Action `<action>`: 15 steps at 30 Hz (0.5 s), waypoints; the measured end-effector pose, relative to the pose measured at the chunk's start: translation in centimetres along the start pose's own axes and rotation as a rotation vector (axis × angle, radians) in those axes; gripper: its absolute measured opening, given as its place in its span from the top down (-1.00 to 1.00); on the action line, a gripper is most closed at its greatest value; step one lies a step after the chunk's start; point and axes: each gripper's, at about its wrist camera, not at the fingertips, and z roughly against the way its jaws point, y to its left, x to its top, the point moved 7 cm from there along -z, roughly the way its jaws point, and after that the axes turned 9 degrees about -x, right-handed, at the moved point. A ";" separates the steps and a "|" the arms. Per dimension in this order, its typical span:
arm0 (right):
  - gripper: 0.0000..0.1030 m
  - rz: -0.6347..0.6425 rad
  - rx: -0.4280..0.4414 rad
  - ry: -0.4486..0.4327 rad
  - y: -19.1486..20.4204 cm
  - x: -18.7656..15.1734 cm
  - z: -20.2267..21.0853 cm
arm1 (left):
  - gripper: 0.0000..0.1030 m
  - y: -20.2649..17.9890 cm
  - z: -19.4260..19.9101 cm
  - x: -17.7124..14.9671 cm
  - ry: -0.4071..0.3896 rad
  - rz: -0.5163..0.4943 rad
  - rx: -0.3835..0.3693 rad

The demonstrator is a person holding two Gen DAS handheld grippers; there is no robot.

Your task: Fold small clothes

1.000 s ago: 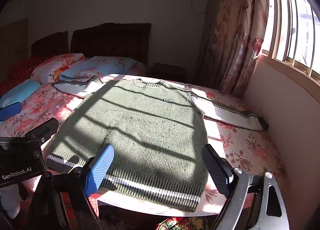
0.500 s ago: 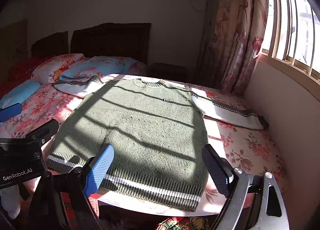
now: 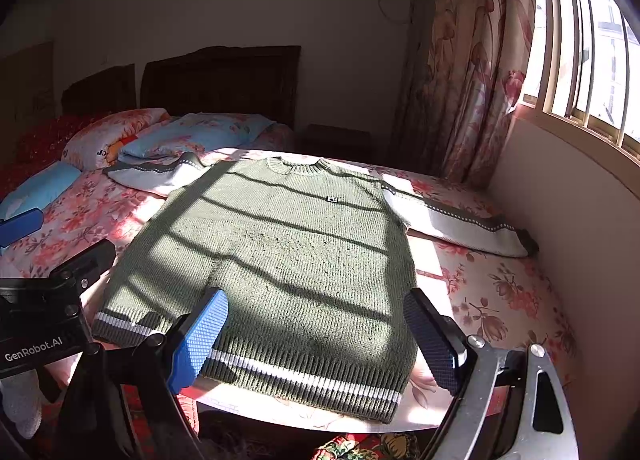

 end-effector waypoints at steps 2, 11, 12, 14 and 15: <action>-0.78 -0.001 0.001 0.000 0.0 0.0 0.0 | -1.00 0.0 0.0 0.0 0.002 0.001 0.000; -0.78 -0.011 0.013 0.036 -0.2 -0.5 -1.3 | -1.00 0.2 -1.0 -0.2 0.032 0.006 -0.003; -0.78 -0.014 0.015 0.044 -0.3 -0.6 -1.6 | -1.00 0.2 -1.2 -0.3 0.040 0.006 -0.004; -0.78 -0.022 0.021 0.062 -0.4 -0.8 -2.3 | -1.00 0.1 -1.9 -0.5 0.059 0.005 -0.004; -0.78 -0.027 0.023 0.071 -0.5 -0.9 -2.6 | -1.00 0.1 -2.2 -0.6 0.067 0.006 -0.006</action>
